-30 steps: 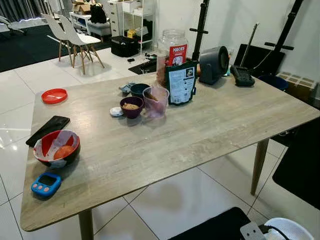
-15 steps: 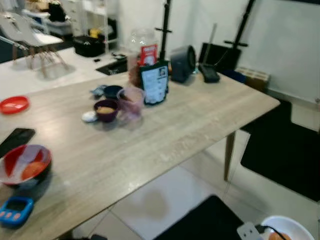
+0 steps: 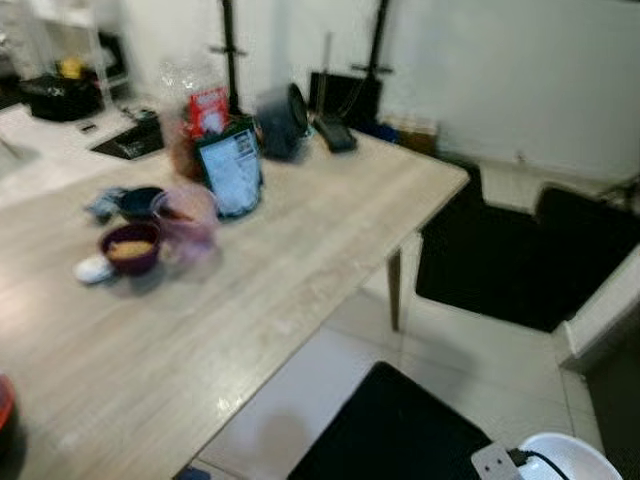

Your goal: Restocking fridge

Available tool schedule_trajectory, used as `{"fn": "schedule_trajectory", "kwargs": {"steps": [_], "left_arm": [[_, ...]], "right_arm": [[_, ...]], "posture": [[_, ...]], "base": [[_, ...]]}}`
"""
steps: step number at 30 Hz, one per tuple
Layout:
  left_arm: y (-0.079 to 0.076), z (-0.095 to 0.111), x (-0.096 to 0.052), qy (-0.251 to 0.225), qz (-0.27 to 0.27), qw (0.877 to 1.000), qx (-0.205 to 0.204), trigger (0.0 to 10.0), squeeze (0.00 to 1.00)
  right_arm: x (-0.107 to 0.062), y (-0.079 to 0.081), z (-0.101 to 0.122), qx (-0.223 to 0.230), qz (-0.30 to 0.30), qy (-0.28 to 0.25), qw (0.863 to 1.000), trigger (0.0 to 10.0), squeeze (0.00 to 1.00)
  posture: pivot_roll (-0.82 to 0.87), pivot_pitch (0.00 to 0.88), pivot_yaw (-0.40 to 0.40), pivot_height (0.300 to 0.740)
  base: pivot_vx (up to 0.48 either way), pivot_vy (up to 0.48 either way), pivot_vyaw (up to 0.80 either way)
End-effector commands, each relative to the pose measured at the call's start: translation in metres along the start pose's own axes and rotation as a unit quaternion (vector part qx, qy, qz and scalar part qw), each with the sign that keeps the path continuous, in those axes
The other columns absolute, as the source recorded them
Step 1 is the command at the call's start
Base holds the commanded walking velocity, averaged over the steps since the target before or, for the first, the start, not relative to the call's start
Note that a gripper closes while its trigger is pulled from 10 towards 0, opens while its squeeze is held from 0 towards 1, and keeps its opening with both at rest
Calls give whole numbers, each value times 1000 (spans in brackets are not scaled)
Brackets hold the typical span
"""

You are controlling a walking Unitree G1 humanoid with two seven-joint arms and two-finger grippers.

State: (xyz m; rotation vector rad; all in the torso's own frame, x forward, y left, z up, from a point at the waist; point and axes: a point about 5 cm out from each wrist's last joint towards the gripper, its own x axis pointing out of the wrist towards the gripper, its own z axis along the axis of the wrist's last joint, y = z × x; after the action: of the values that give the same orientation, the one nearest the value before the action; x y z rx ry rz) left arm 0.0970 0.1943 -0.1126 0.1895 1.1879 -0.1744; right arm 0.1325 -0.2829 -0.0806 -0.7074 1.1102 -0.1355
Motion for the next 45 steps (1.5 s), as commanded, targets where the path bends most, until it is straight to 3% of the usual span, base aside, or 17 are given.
{"fn": "schedule_trajectory", "kwargs": {"steps": [1, 10, 45], "left_arm": [[-7, -11, -1, 25, -17, 1000, 0, 10000, 0], [-6, -12, -1, 33, -16, 999, 2, 10000, 0], [-12, -14, -1, 38, -26, 999, -9, 10000, 0]], "right_arm": [[1, -5, -2, 4, -7, 3, 1000, 10000, 0], [1, -7, -3, 3, -7, 5, 1000, 10000, 0], [2, -8, 4, -4, 3, -4, 1000, 10000, 0]], "posture": [[-24, 0, -15, 740], [-25, 0, -21, 740], [-26, 0, -26, 740]], "base": [[0, 0, -769], [0, -103, -429], [0, -455, 0]]}}
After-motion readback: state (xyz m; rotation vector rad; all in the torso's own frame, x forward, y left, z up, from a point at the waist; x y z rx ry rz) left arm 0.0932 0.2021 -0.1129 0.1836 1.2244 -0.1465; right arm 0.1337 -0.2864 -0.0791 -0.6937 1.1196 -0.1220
